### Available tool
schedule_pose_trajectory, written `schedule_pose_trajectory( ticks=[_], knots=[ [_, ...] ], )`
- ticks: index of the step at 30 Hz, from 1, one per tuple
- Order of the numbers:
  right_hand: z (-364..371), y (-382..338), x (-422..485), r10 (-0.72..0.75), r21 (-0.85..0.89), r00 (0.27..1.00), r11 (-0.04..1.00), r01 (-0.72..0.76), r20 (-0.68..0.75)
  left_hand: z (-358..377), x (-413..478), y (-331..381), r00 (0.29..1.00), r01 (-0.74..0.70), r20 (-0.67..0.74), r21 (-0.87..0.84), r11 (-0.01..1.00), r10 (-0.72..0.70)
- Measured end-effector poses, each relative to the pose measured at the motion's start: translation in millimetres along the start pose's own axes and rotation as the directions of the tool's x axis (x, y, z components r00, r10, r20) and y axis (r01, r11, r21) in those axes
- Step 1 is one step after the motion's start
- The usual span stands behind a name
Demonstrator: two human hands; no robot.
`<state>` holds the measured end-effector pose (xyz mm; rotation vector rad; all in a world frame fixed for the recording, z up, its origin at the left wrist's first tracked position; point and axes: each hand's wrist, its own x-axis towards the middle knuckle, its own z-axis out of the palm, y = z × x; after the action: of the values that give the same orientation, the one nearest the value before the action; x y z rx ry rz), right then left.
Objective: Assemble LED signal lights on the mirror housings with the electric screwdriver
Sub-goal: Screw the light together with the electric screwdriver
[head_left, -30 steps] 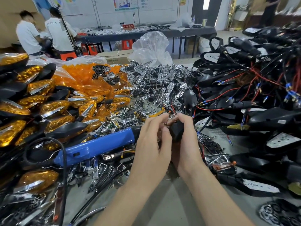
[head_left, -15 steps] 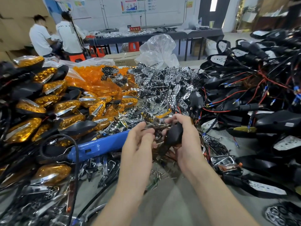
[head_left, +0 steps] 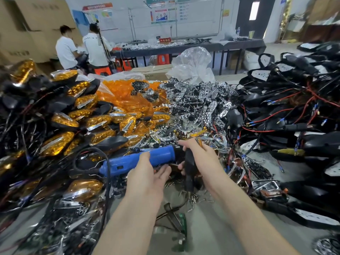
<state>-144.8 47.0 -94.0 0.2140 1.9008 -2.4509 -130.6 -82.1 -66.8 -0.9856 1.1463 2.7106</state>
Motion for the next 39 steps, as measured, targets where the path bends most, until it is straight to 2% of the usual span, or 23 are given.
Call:
schedule_pose_trajectory(
  ticks=[4, 6, 9, 15, 20, 23, 28, 31, 34, 39],
  knots=[
    [-2, 1, 0, 0.008, -0.025, 1.0, 1.0, -0.009, -0.025, 21, 11, 13, 0.985, 0.169, -0.041, -0.003, 0.986, -0.169],
    [-4, 1, 0, 0.03, 0.015, 0.999, 0.999, -0.03, -0.028, 31, 12, 19, 0.978, 0.194, -0.073, -0.014, 0.981, -0.195],
    [-7, 3, -1, 0.051, 0.13, 0.998, 0.99, -0.048, -0.024, 35, 12, 19, 0.985, 0.144, -0.09, -0.014, 0.989, -0.145],
    [-16, 7, 6, -0.004, 0.398, 0.993, 0.916, 0.051, -0.118, 24, 16, 23, 0.999, 0.027, 0.018, 0.084, 0.996, -0.029],
    [-15, 9, 7, -0.037, 0.495, 0.975, 0.857, 0.144, -0.219, 21, 15, 52, 0.997, 0.009, 0.079, -0.041, 0.999, -0.006],
    [-14, 9, 8, -0.029, 0.498, 0.96, 0.85, 0.17, -0.278, 20, 16, 64, 0.984, -0.033, 0.169, -0.081, 0.996, 0.046],
    [-14, 3, 8, -0.007, 0.53, 0.949, 0.828, 0.182, -0.315, 25, 14, 74, 0.928, -0.147, 0.308, -0.221, 0.964, 0.212],
    [-15, 3, 8, -0.013, 0.534, 0.96, 0.828, 0.167, -0.28, 33, 17, 69, 0.85, -0.278, 0.41, -0.187, 0.942, 0.332],
    [-16, 4, 10, -0.044, 0.524, 0.964, 0.832, 0.181, -0.262, 47, 18, 67, 0.756, -0.35, 0.524, -0.184, 0.918, 0.393],
    [-18, 5, 11, -0.039, 0.525, 0.973, 0.836, 0.157, -0.229, 74, 21, 61, 0.671, -0.393, 0.573, -0.264, 0.881, 0.471]
  ],
)
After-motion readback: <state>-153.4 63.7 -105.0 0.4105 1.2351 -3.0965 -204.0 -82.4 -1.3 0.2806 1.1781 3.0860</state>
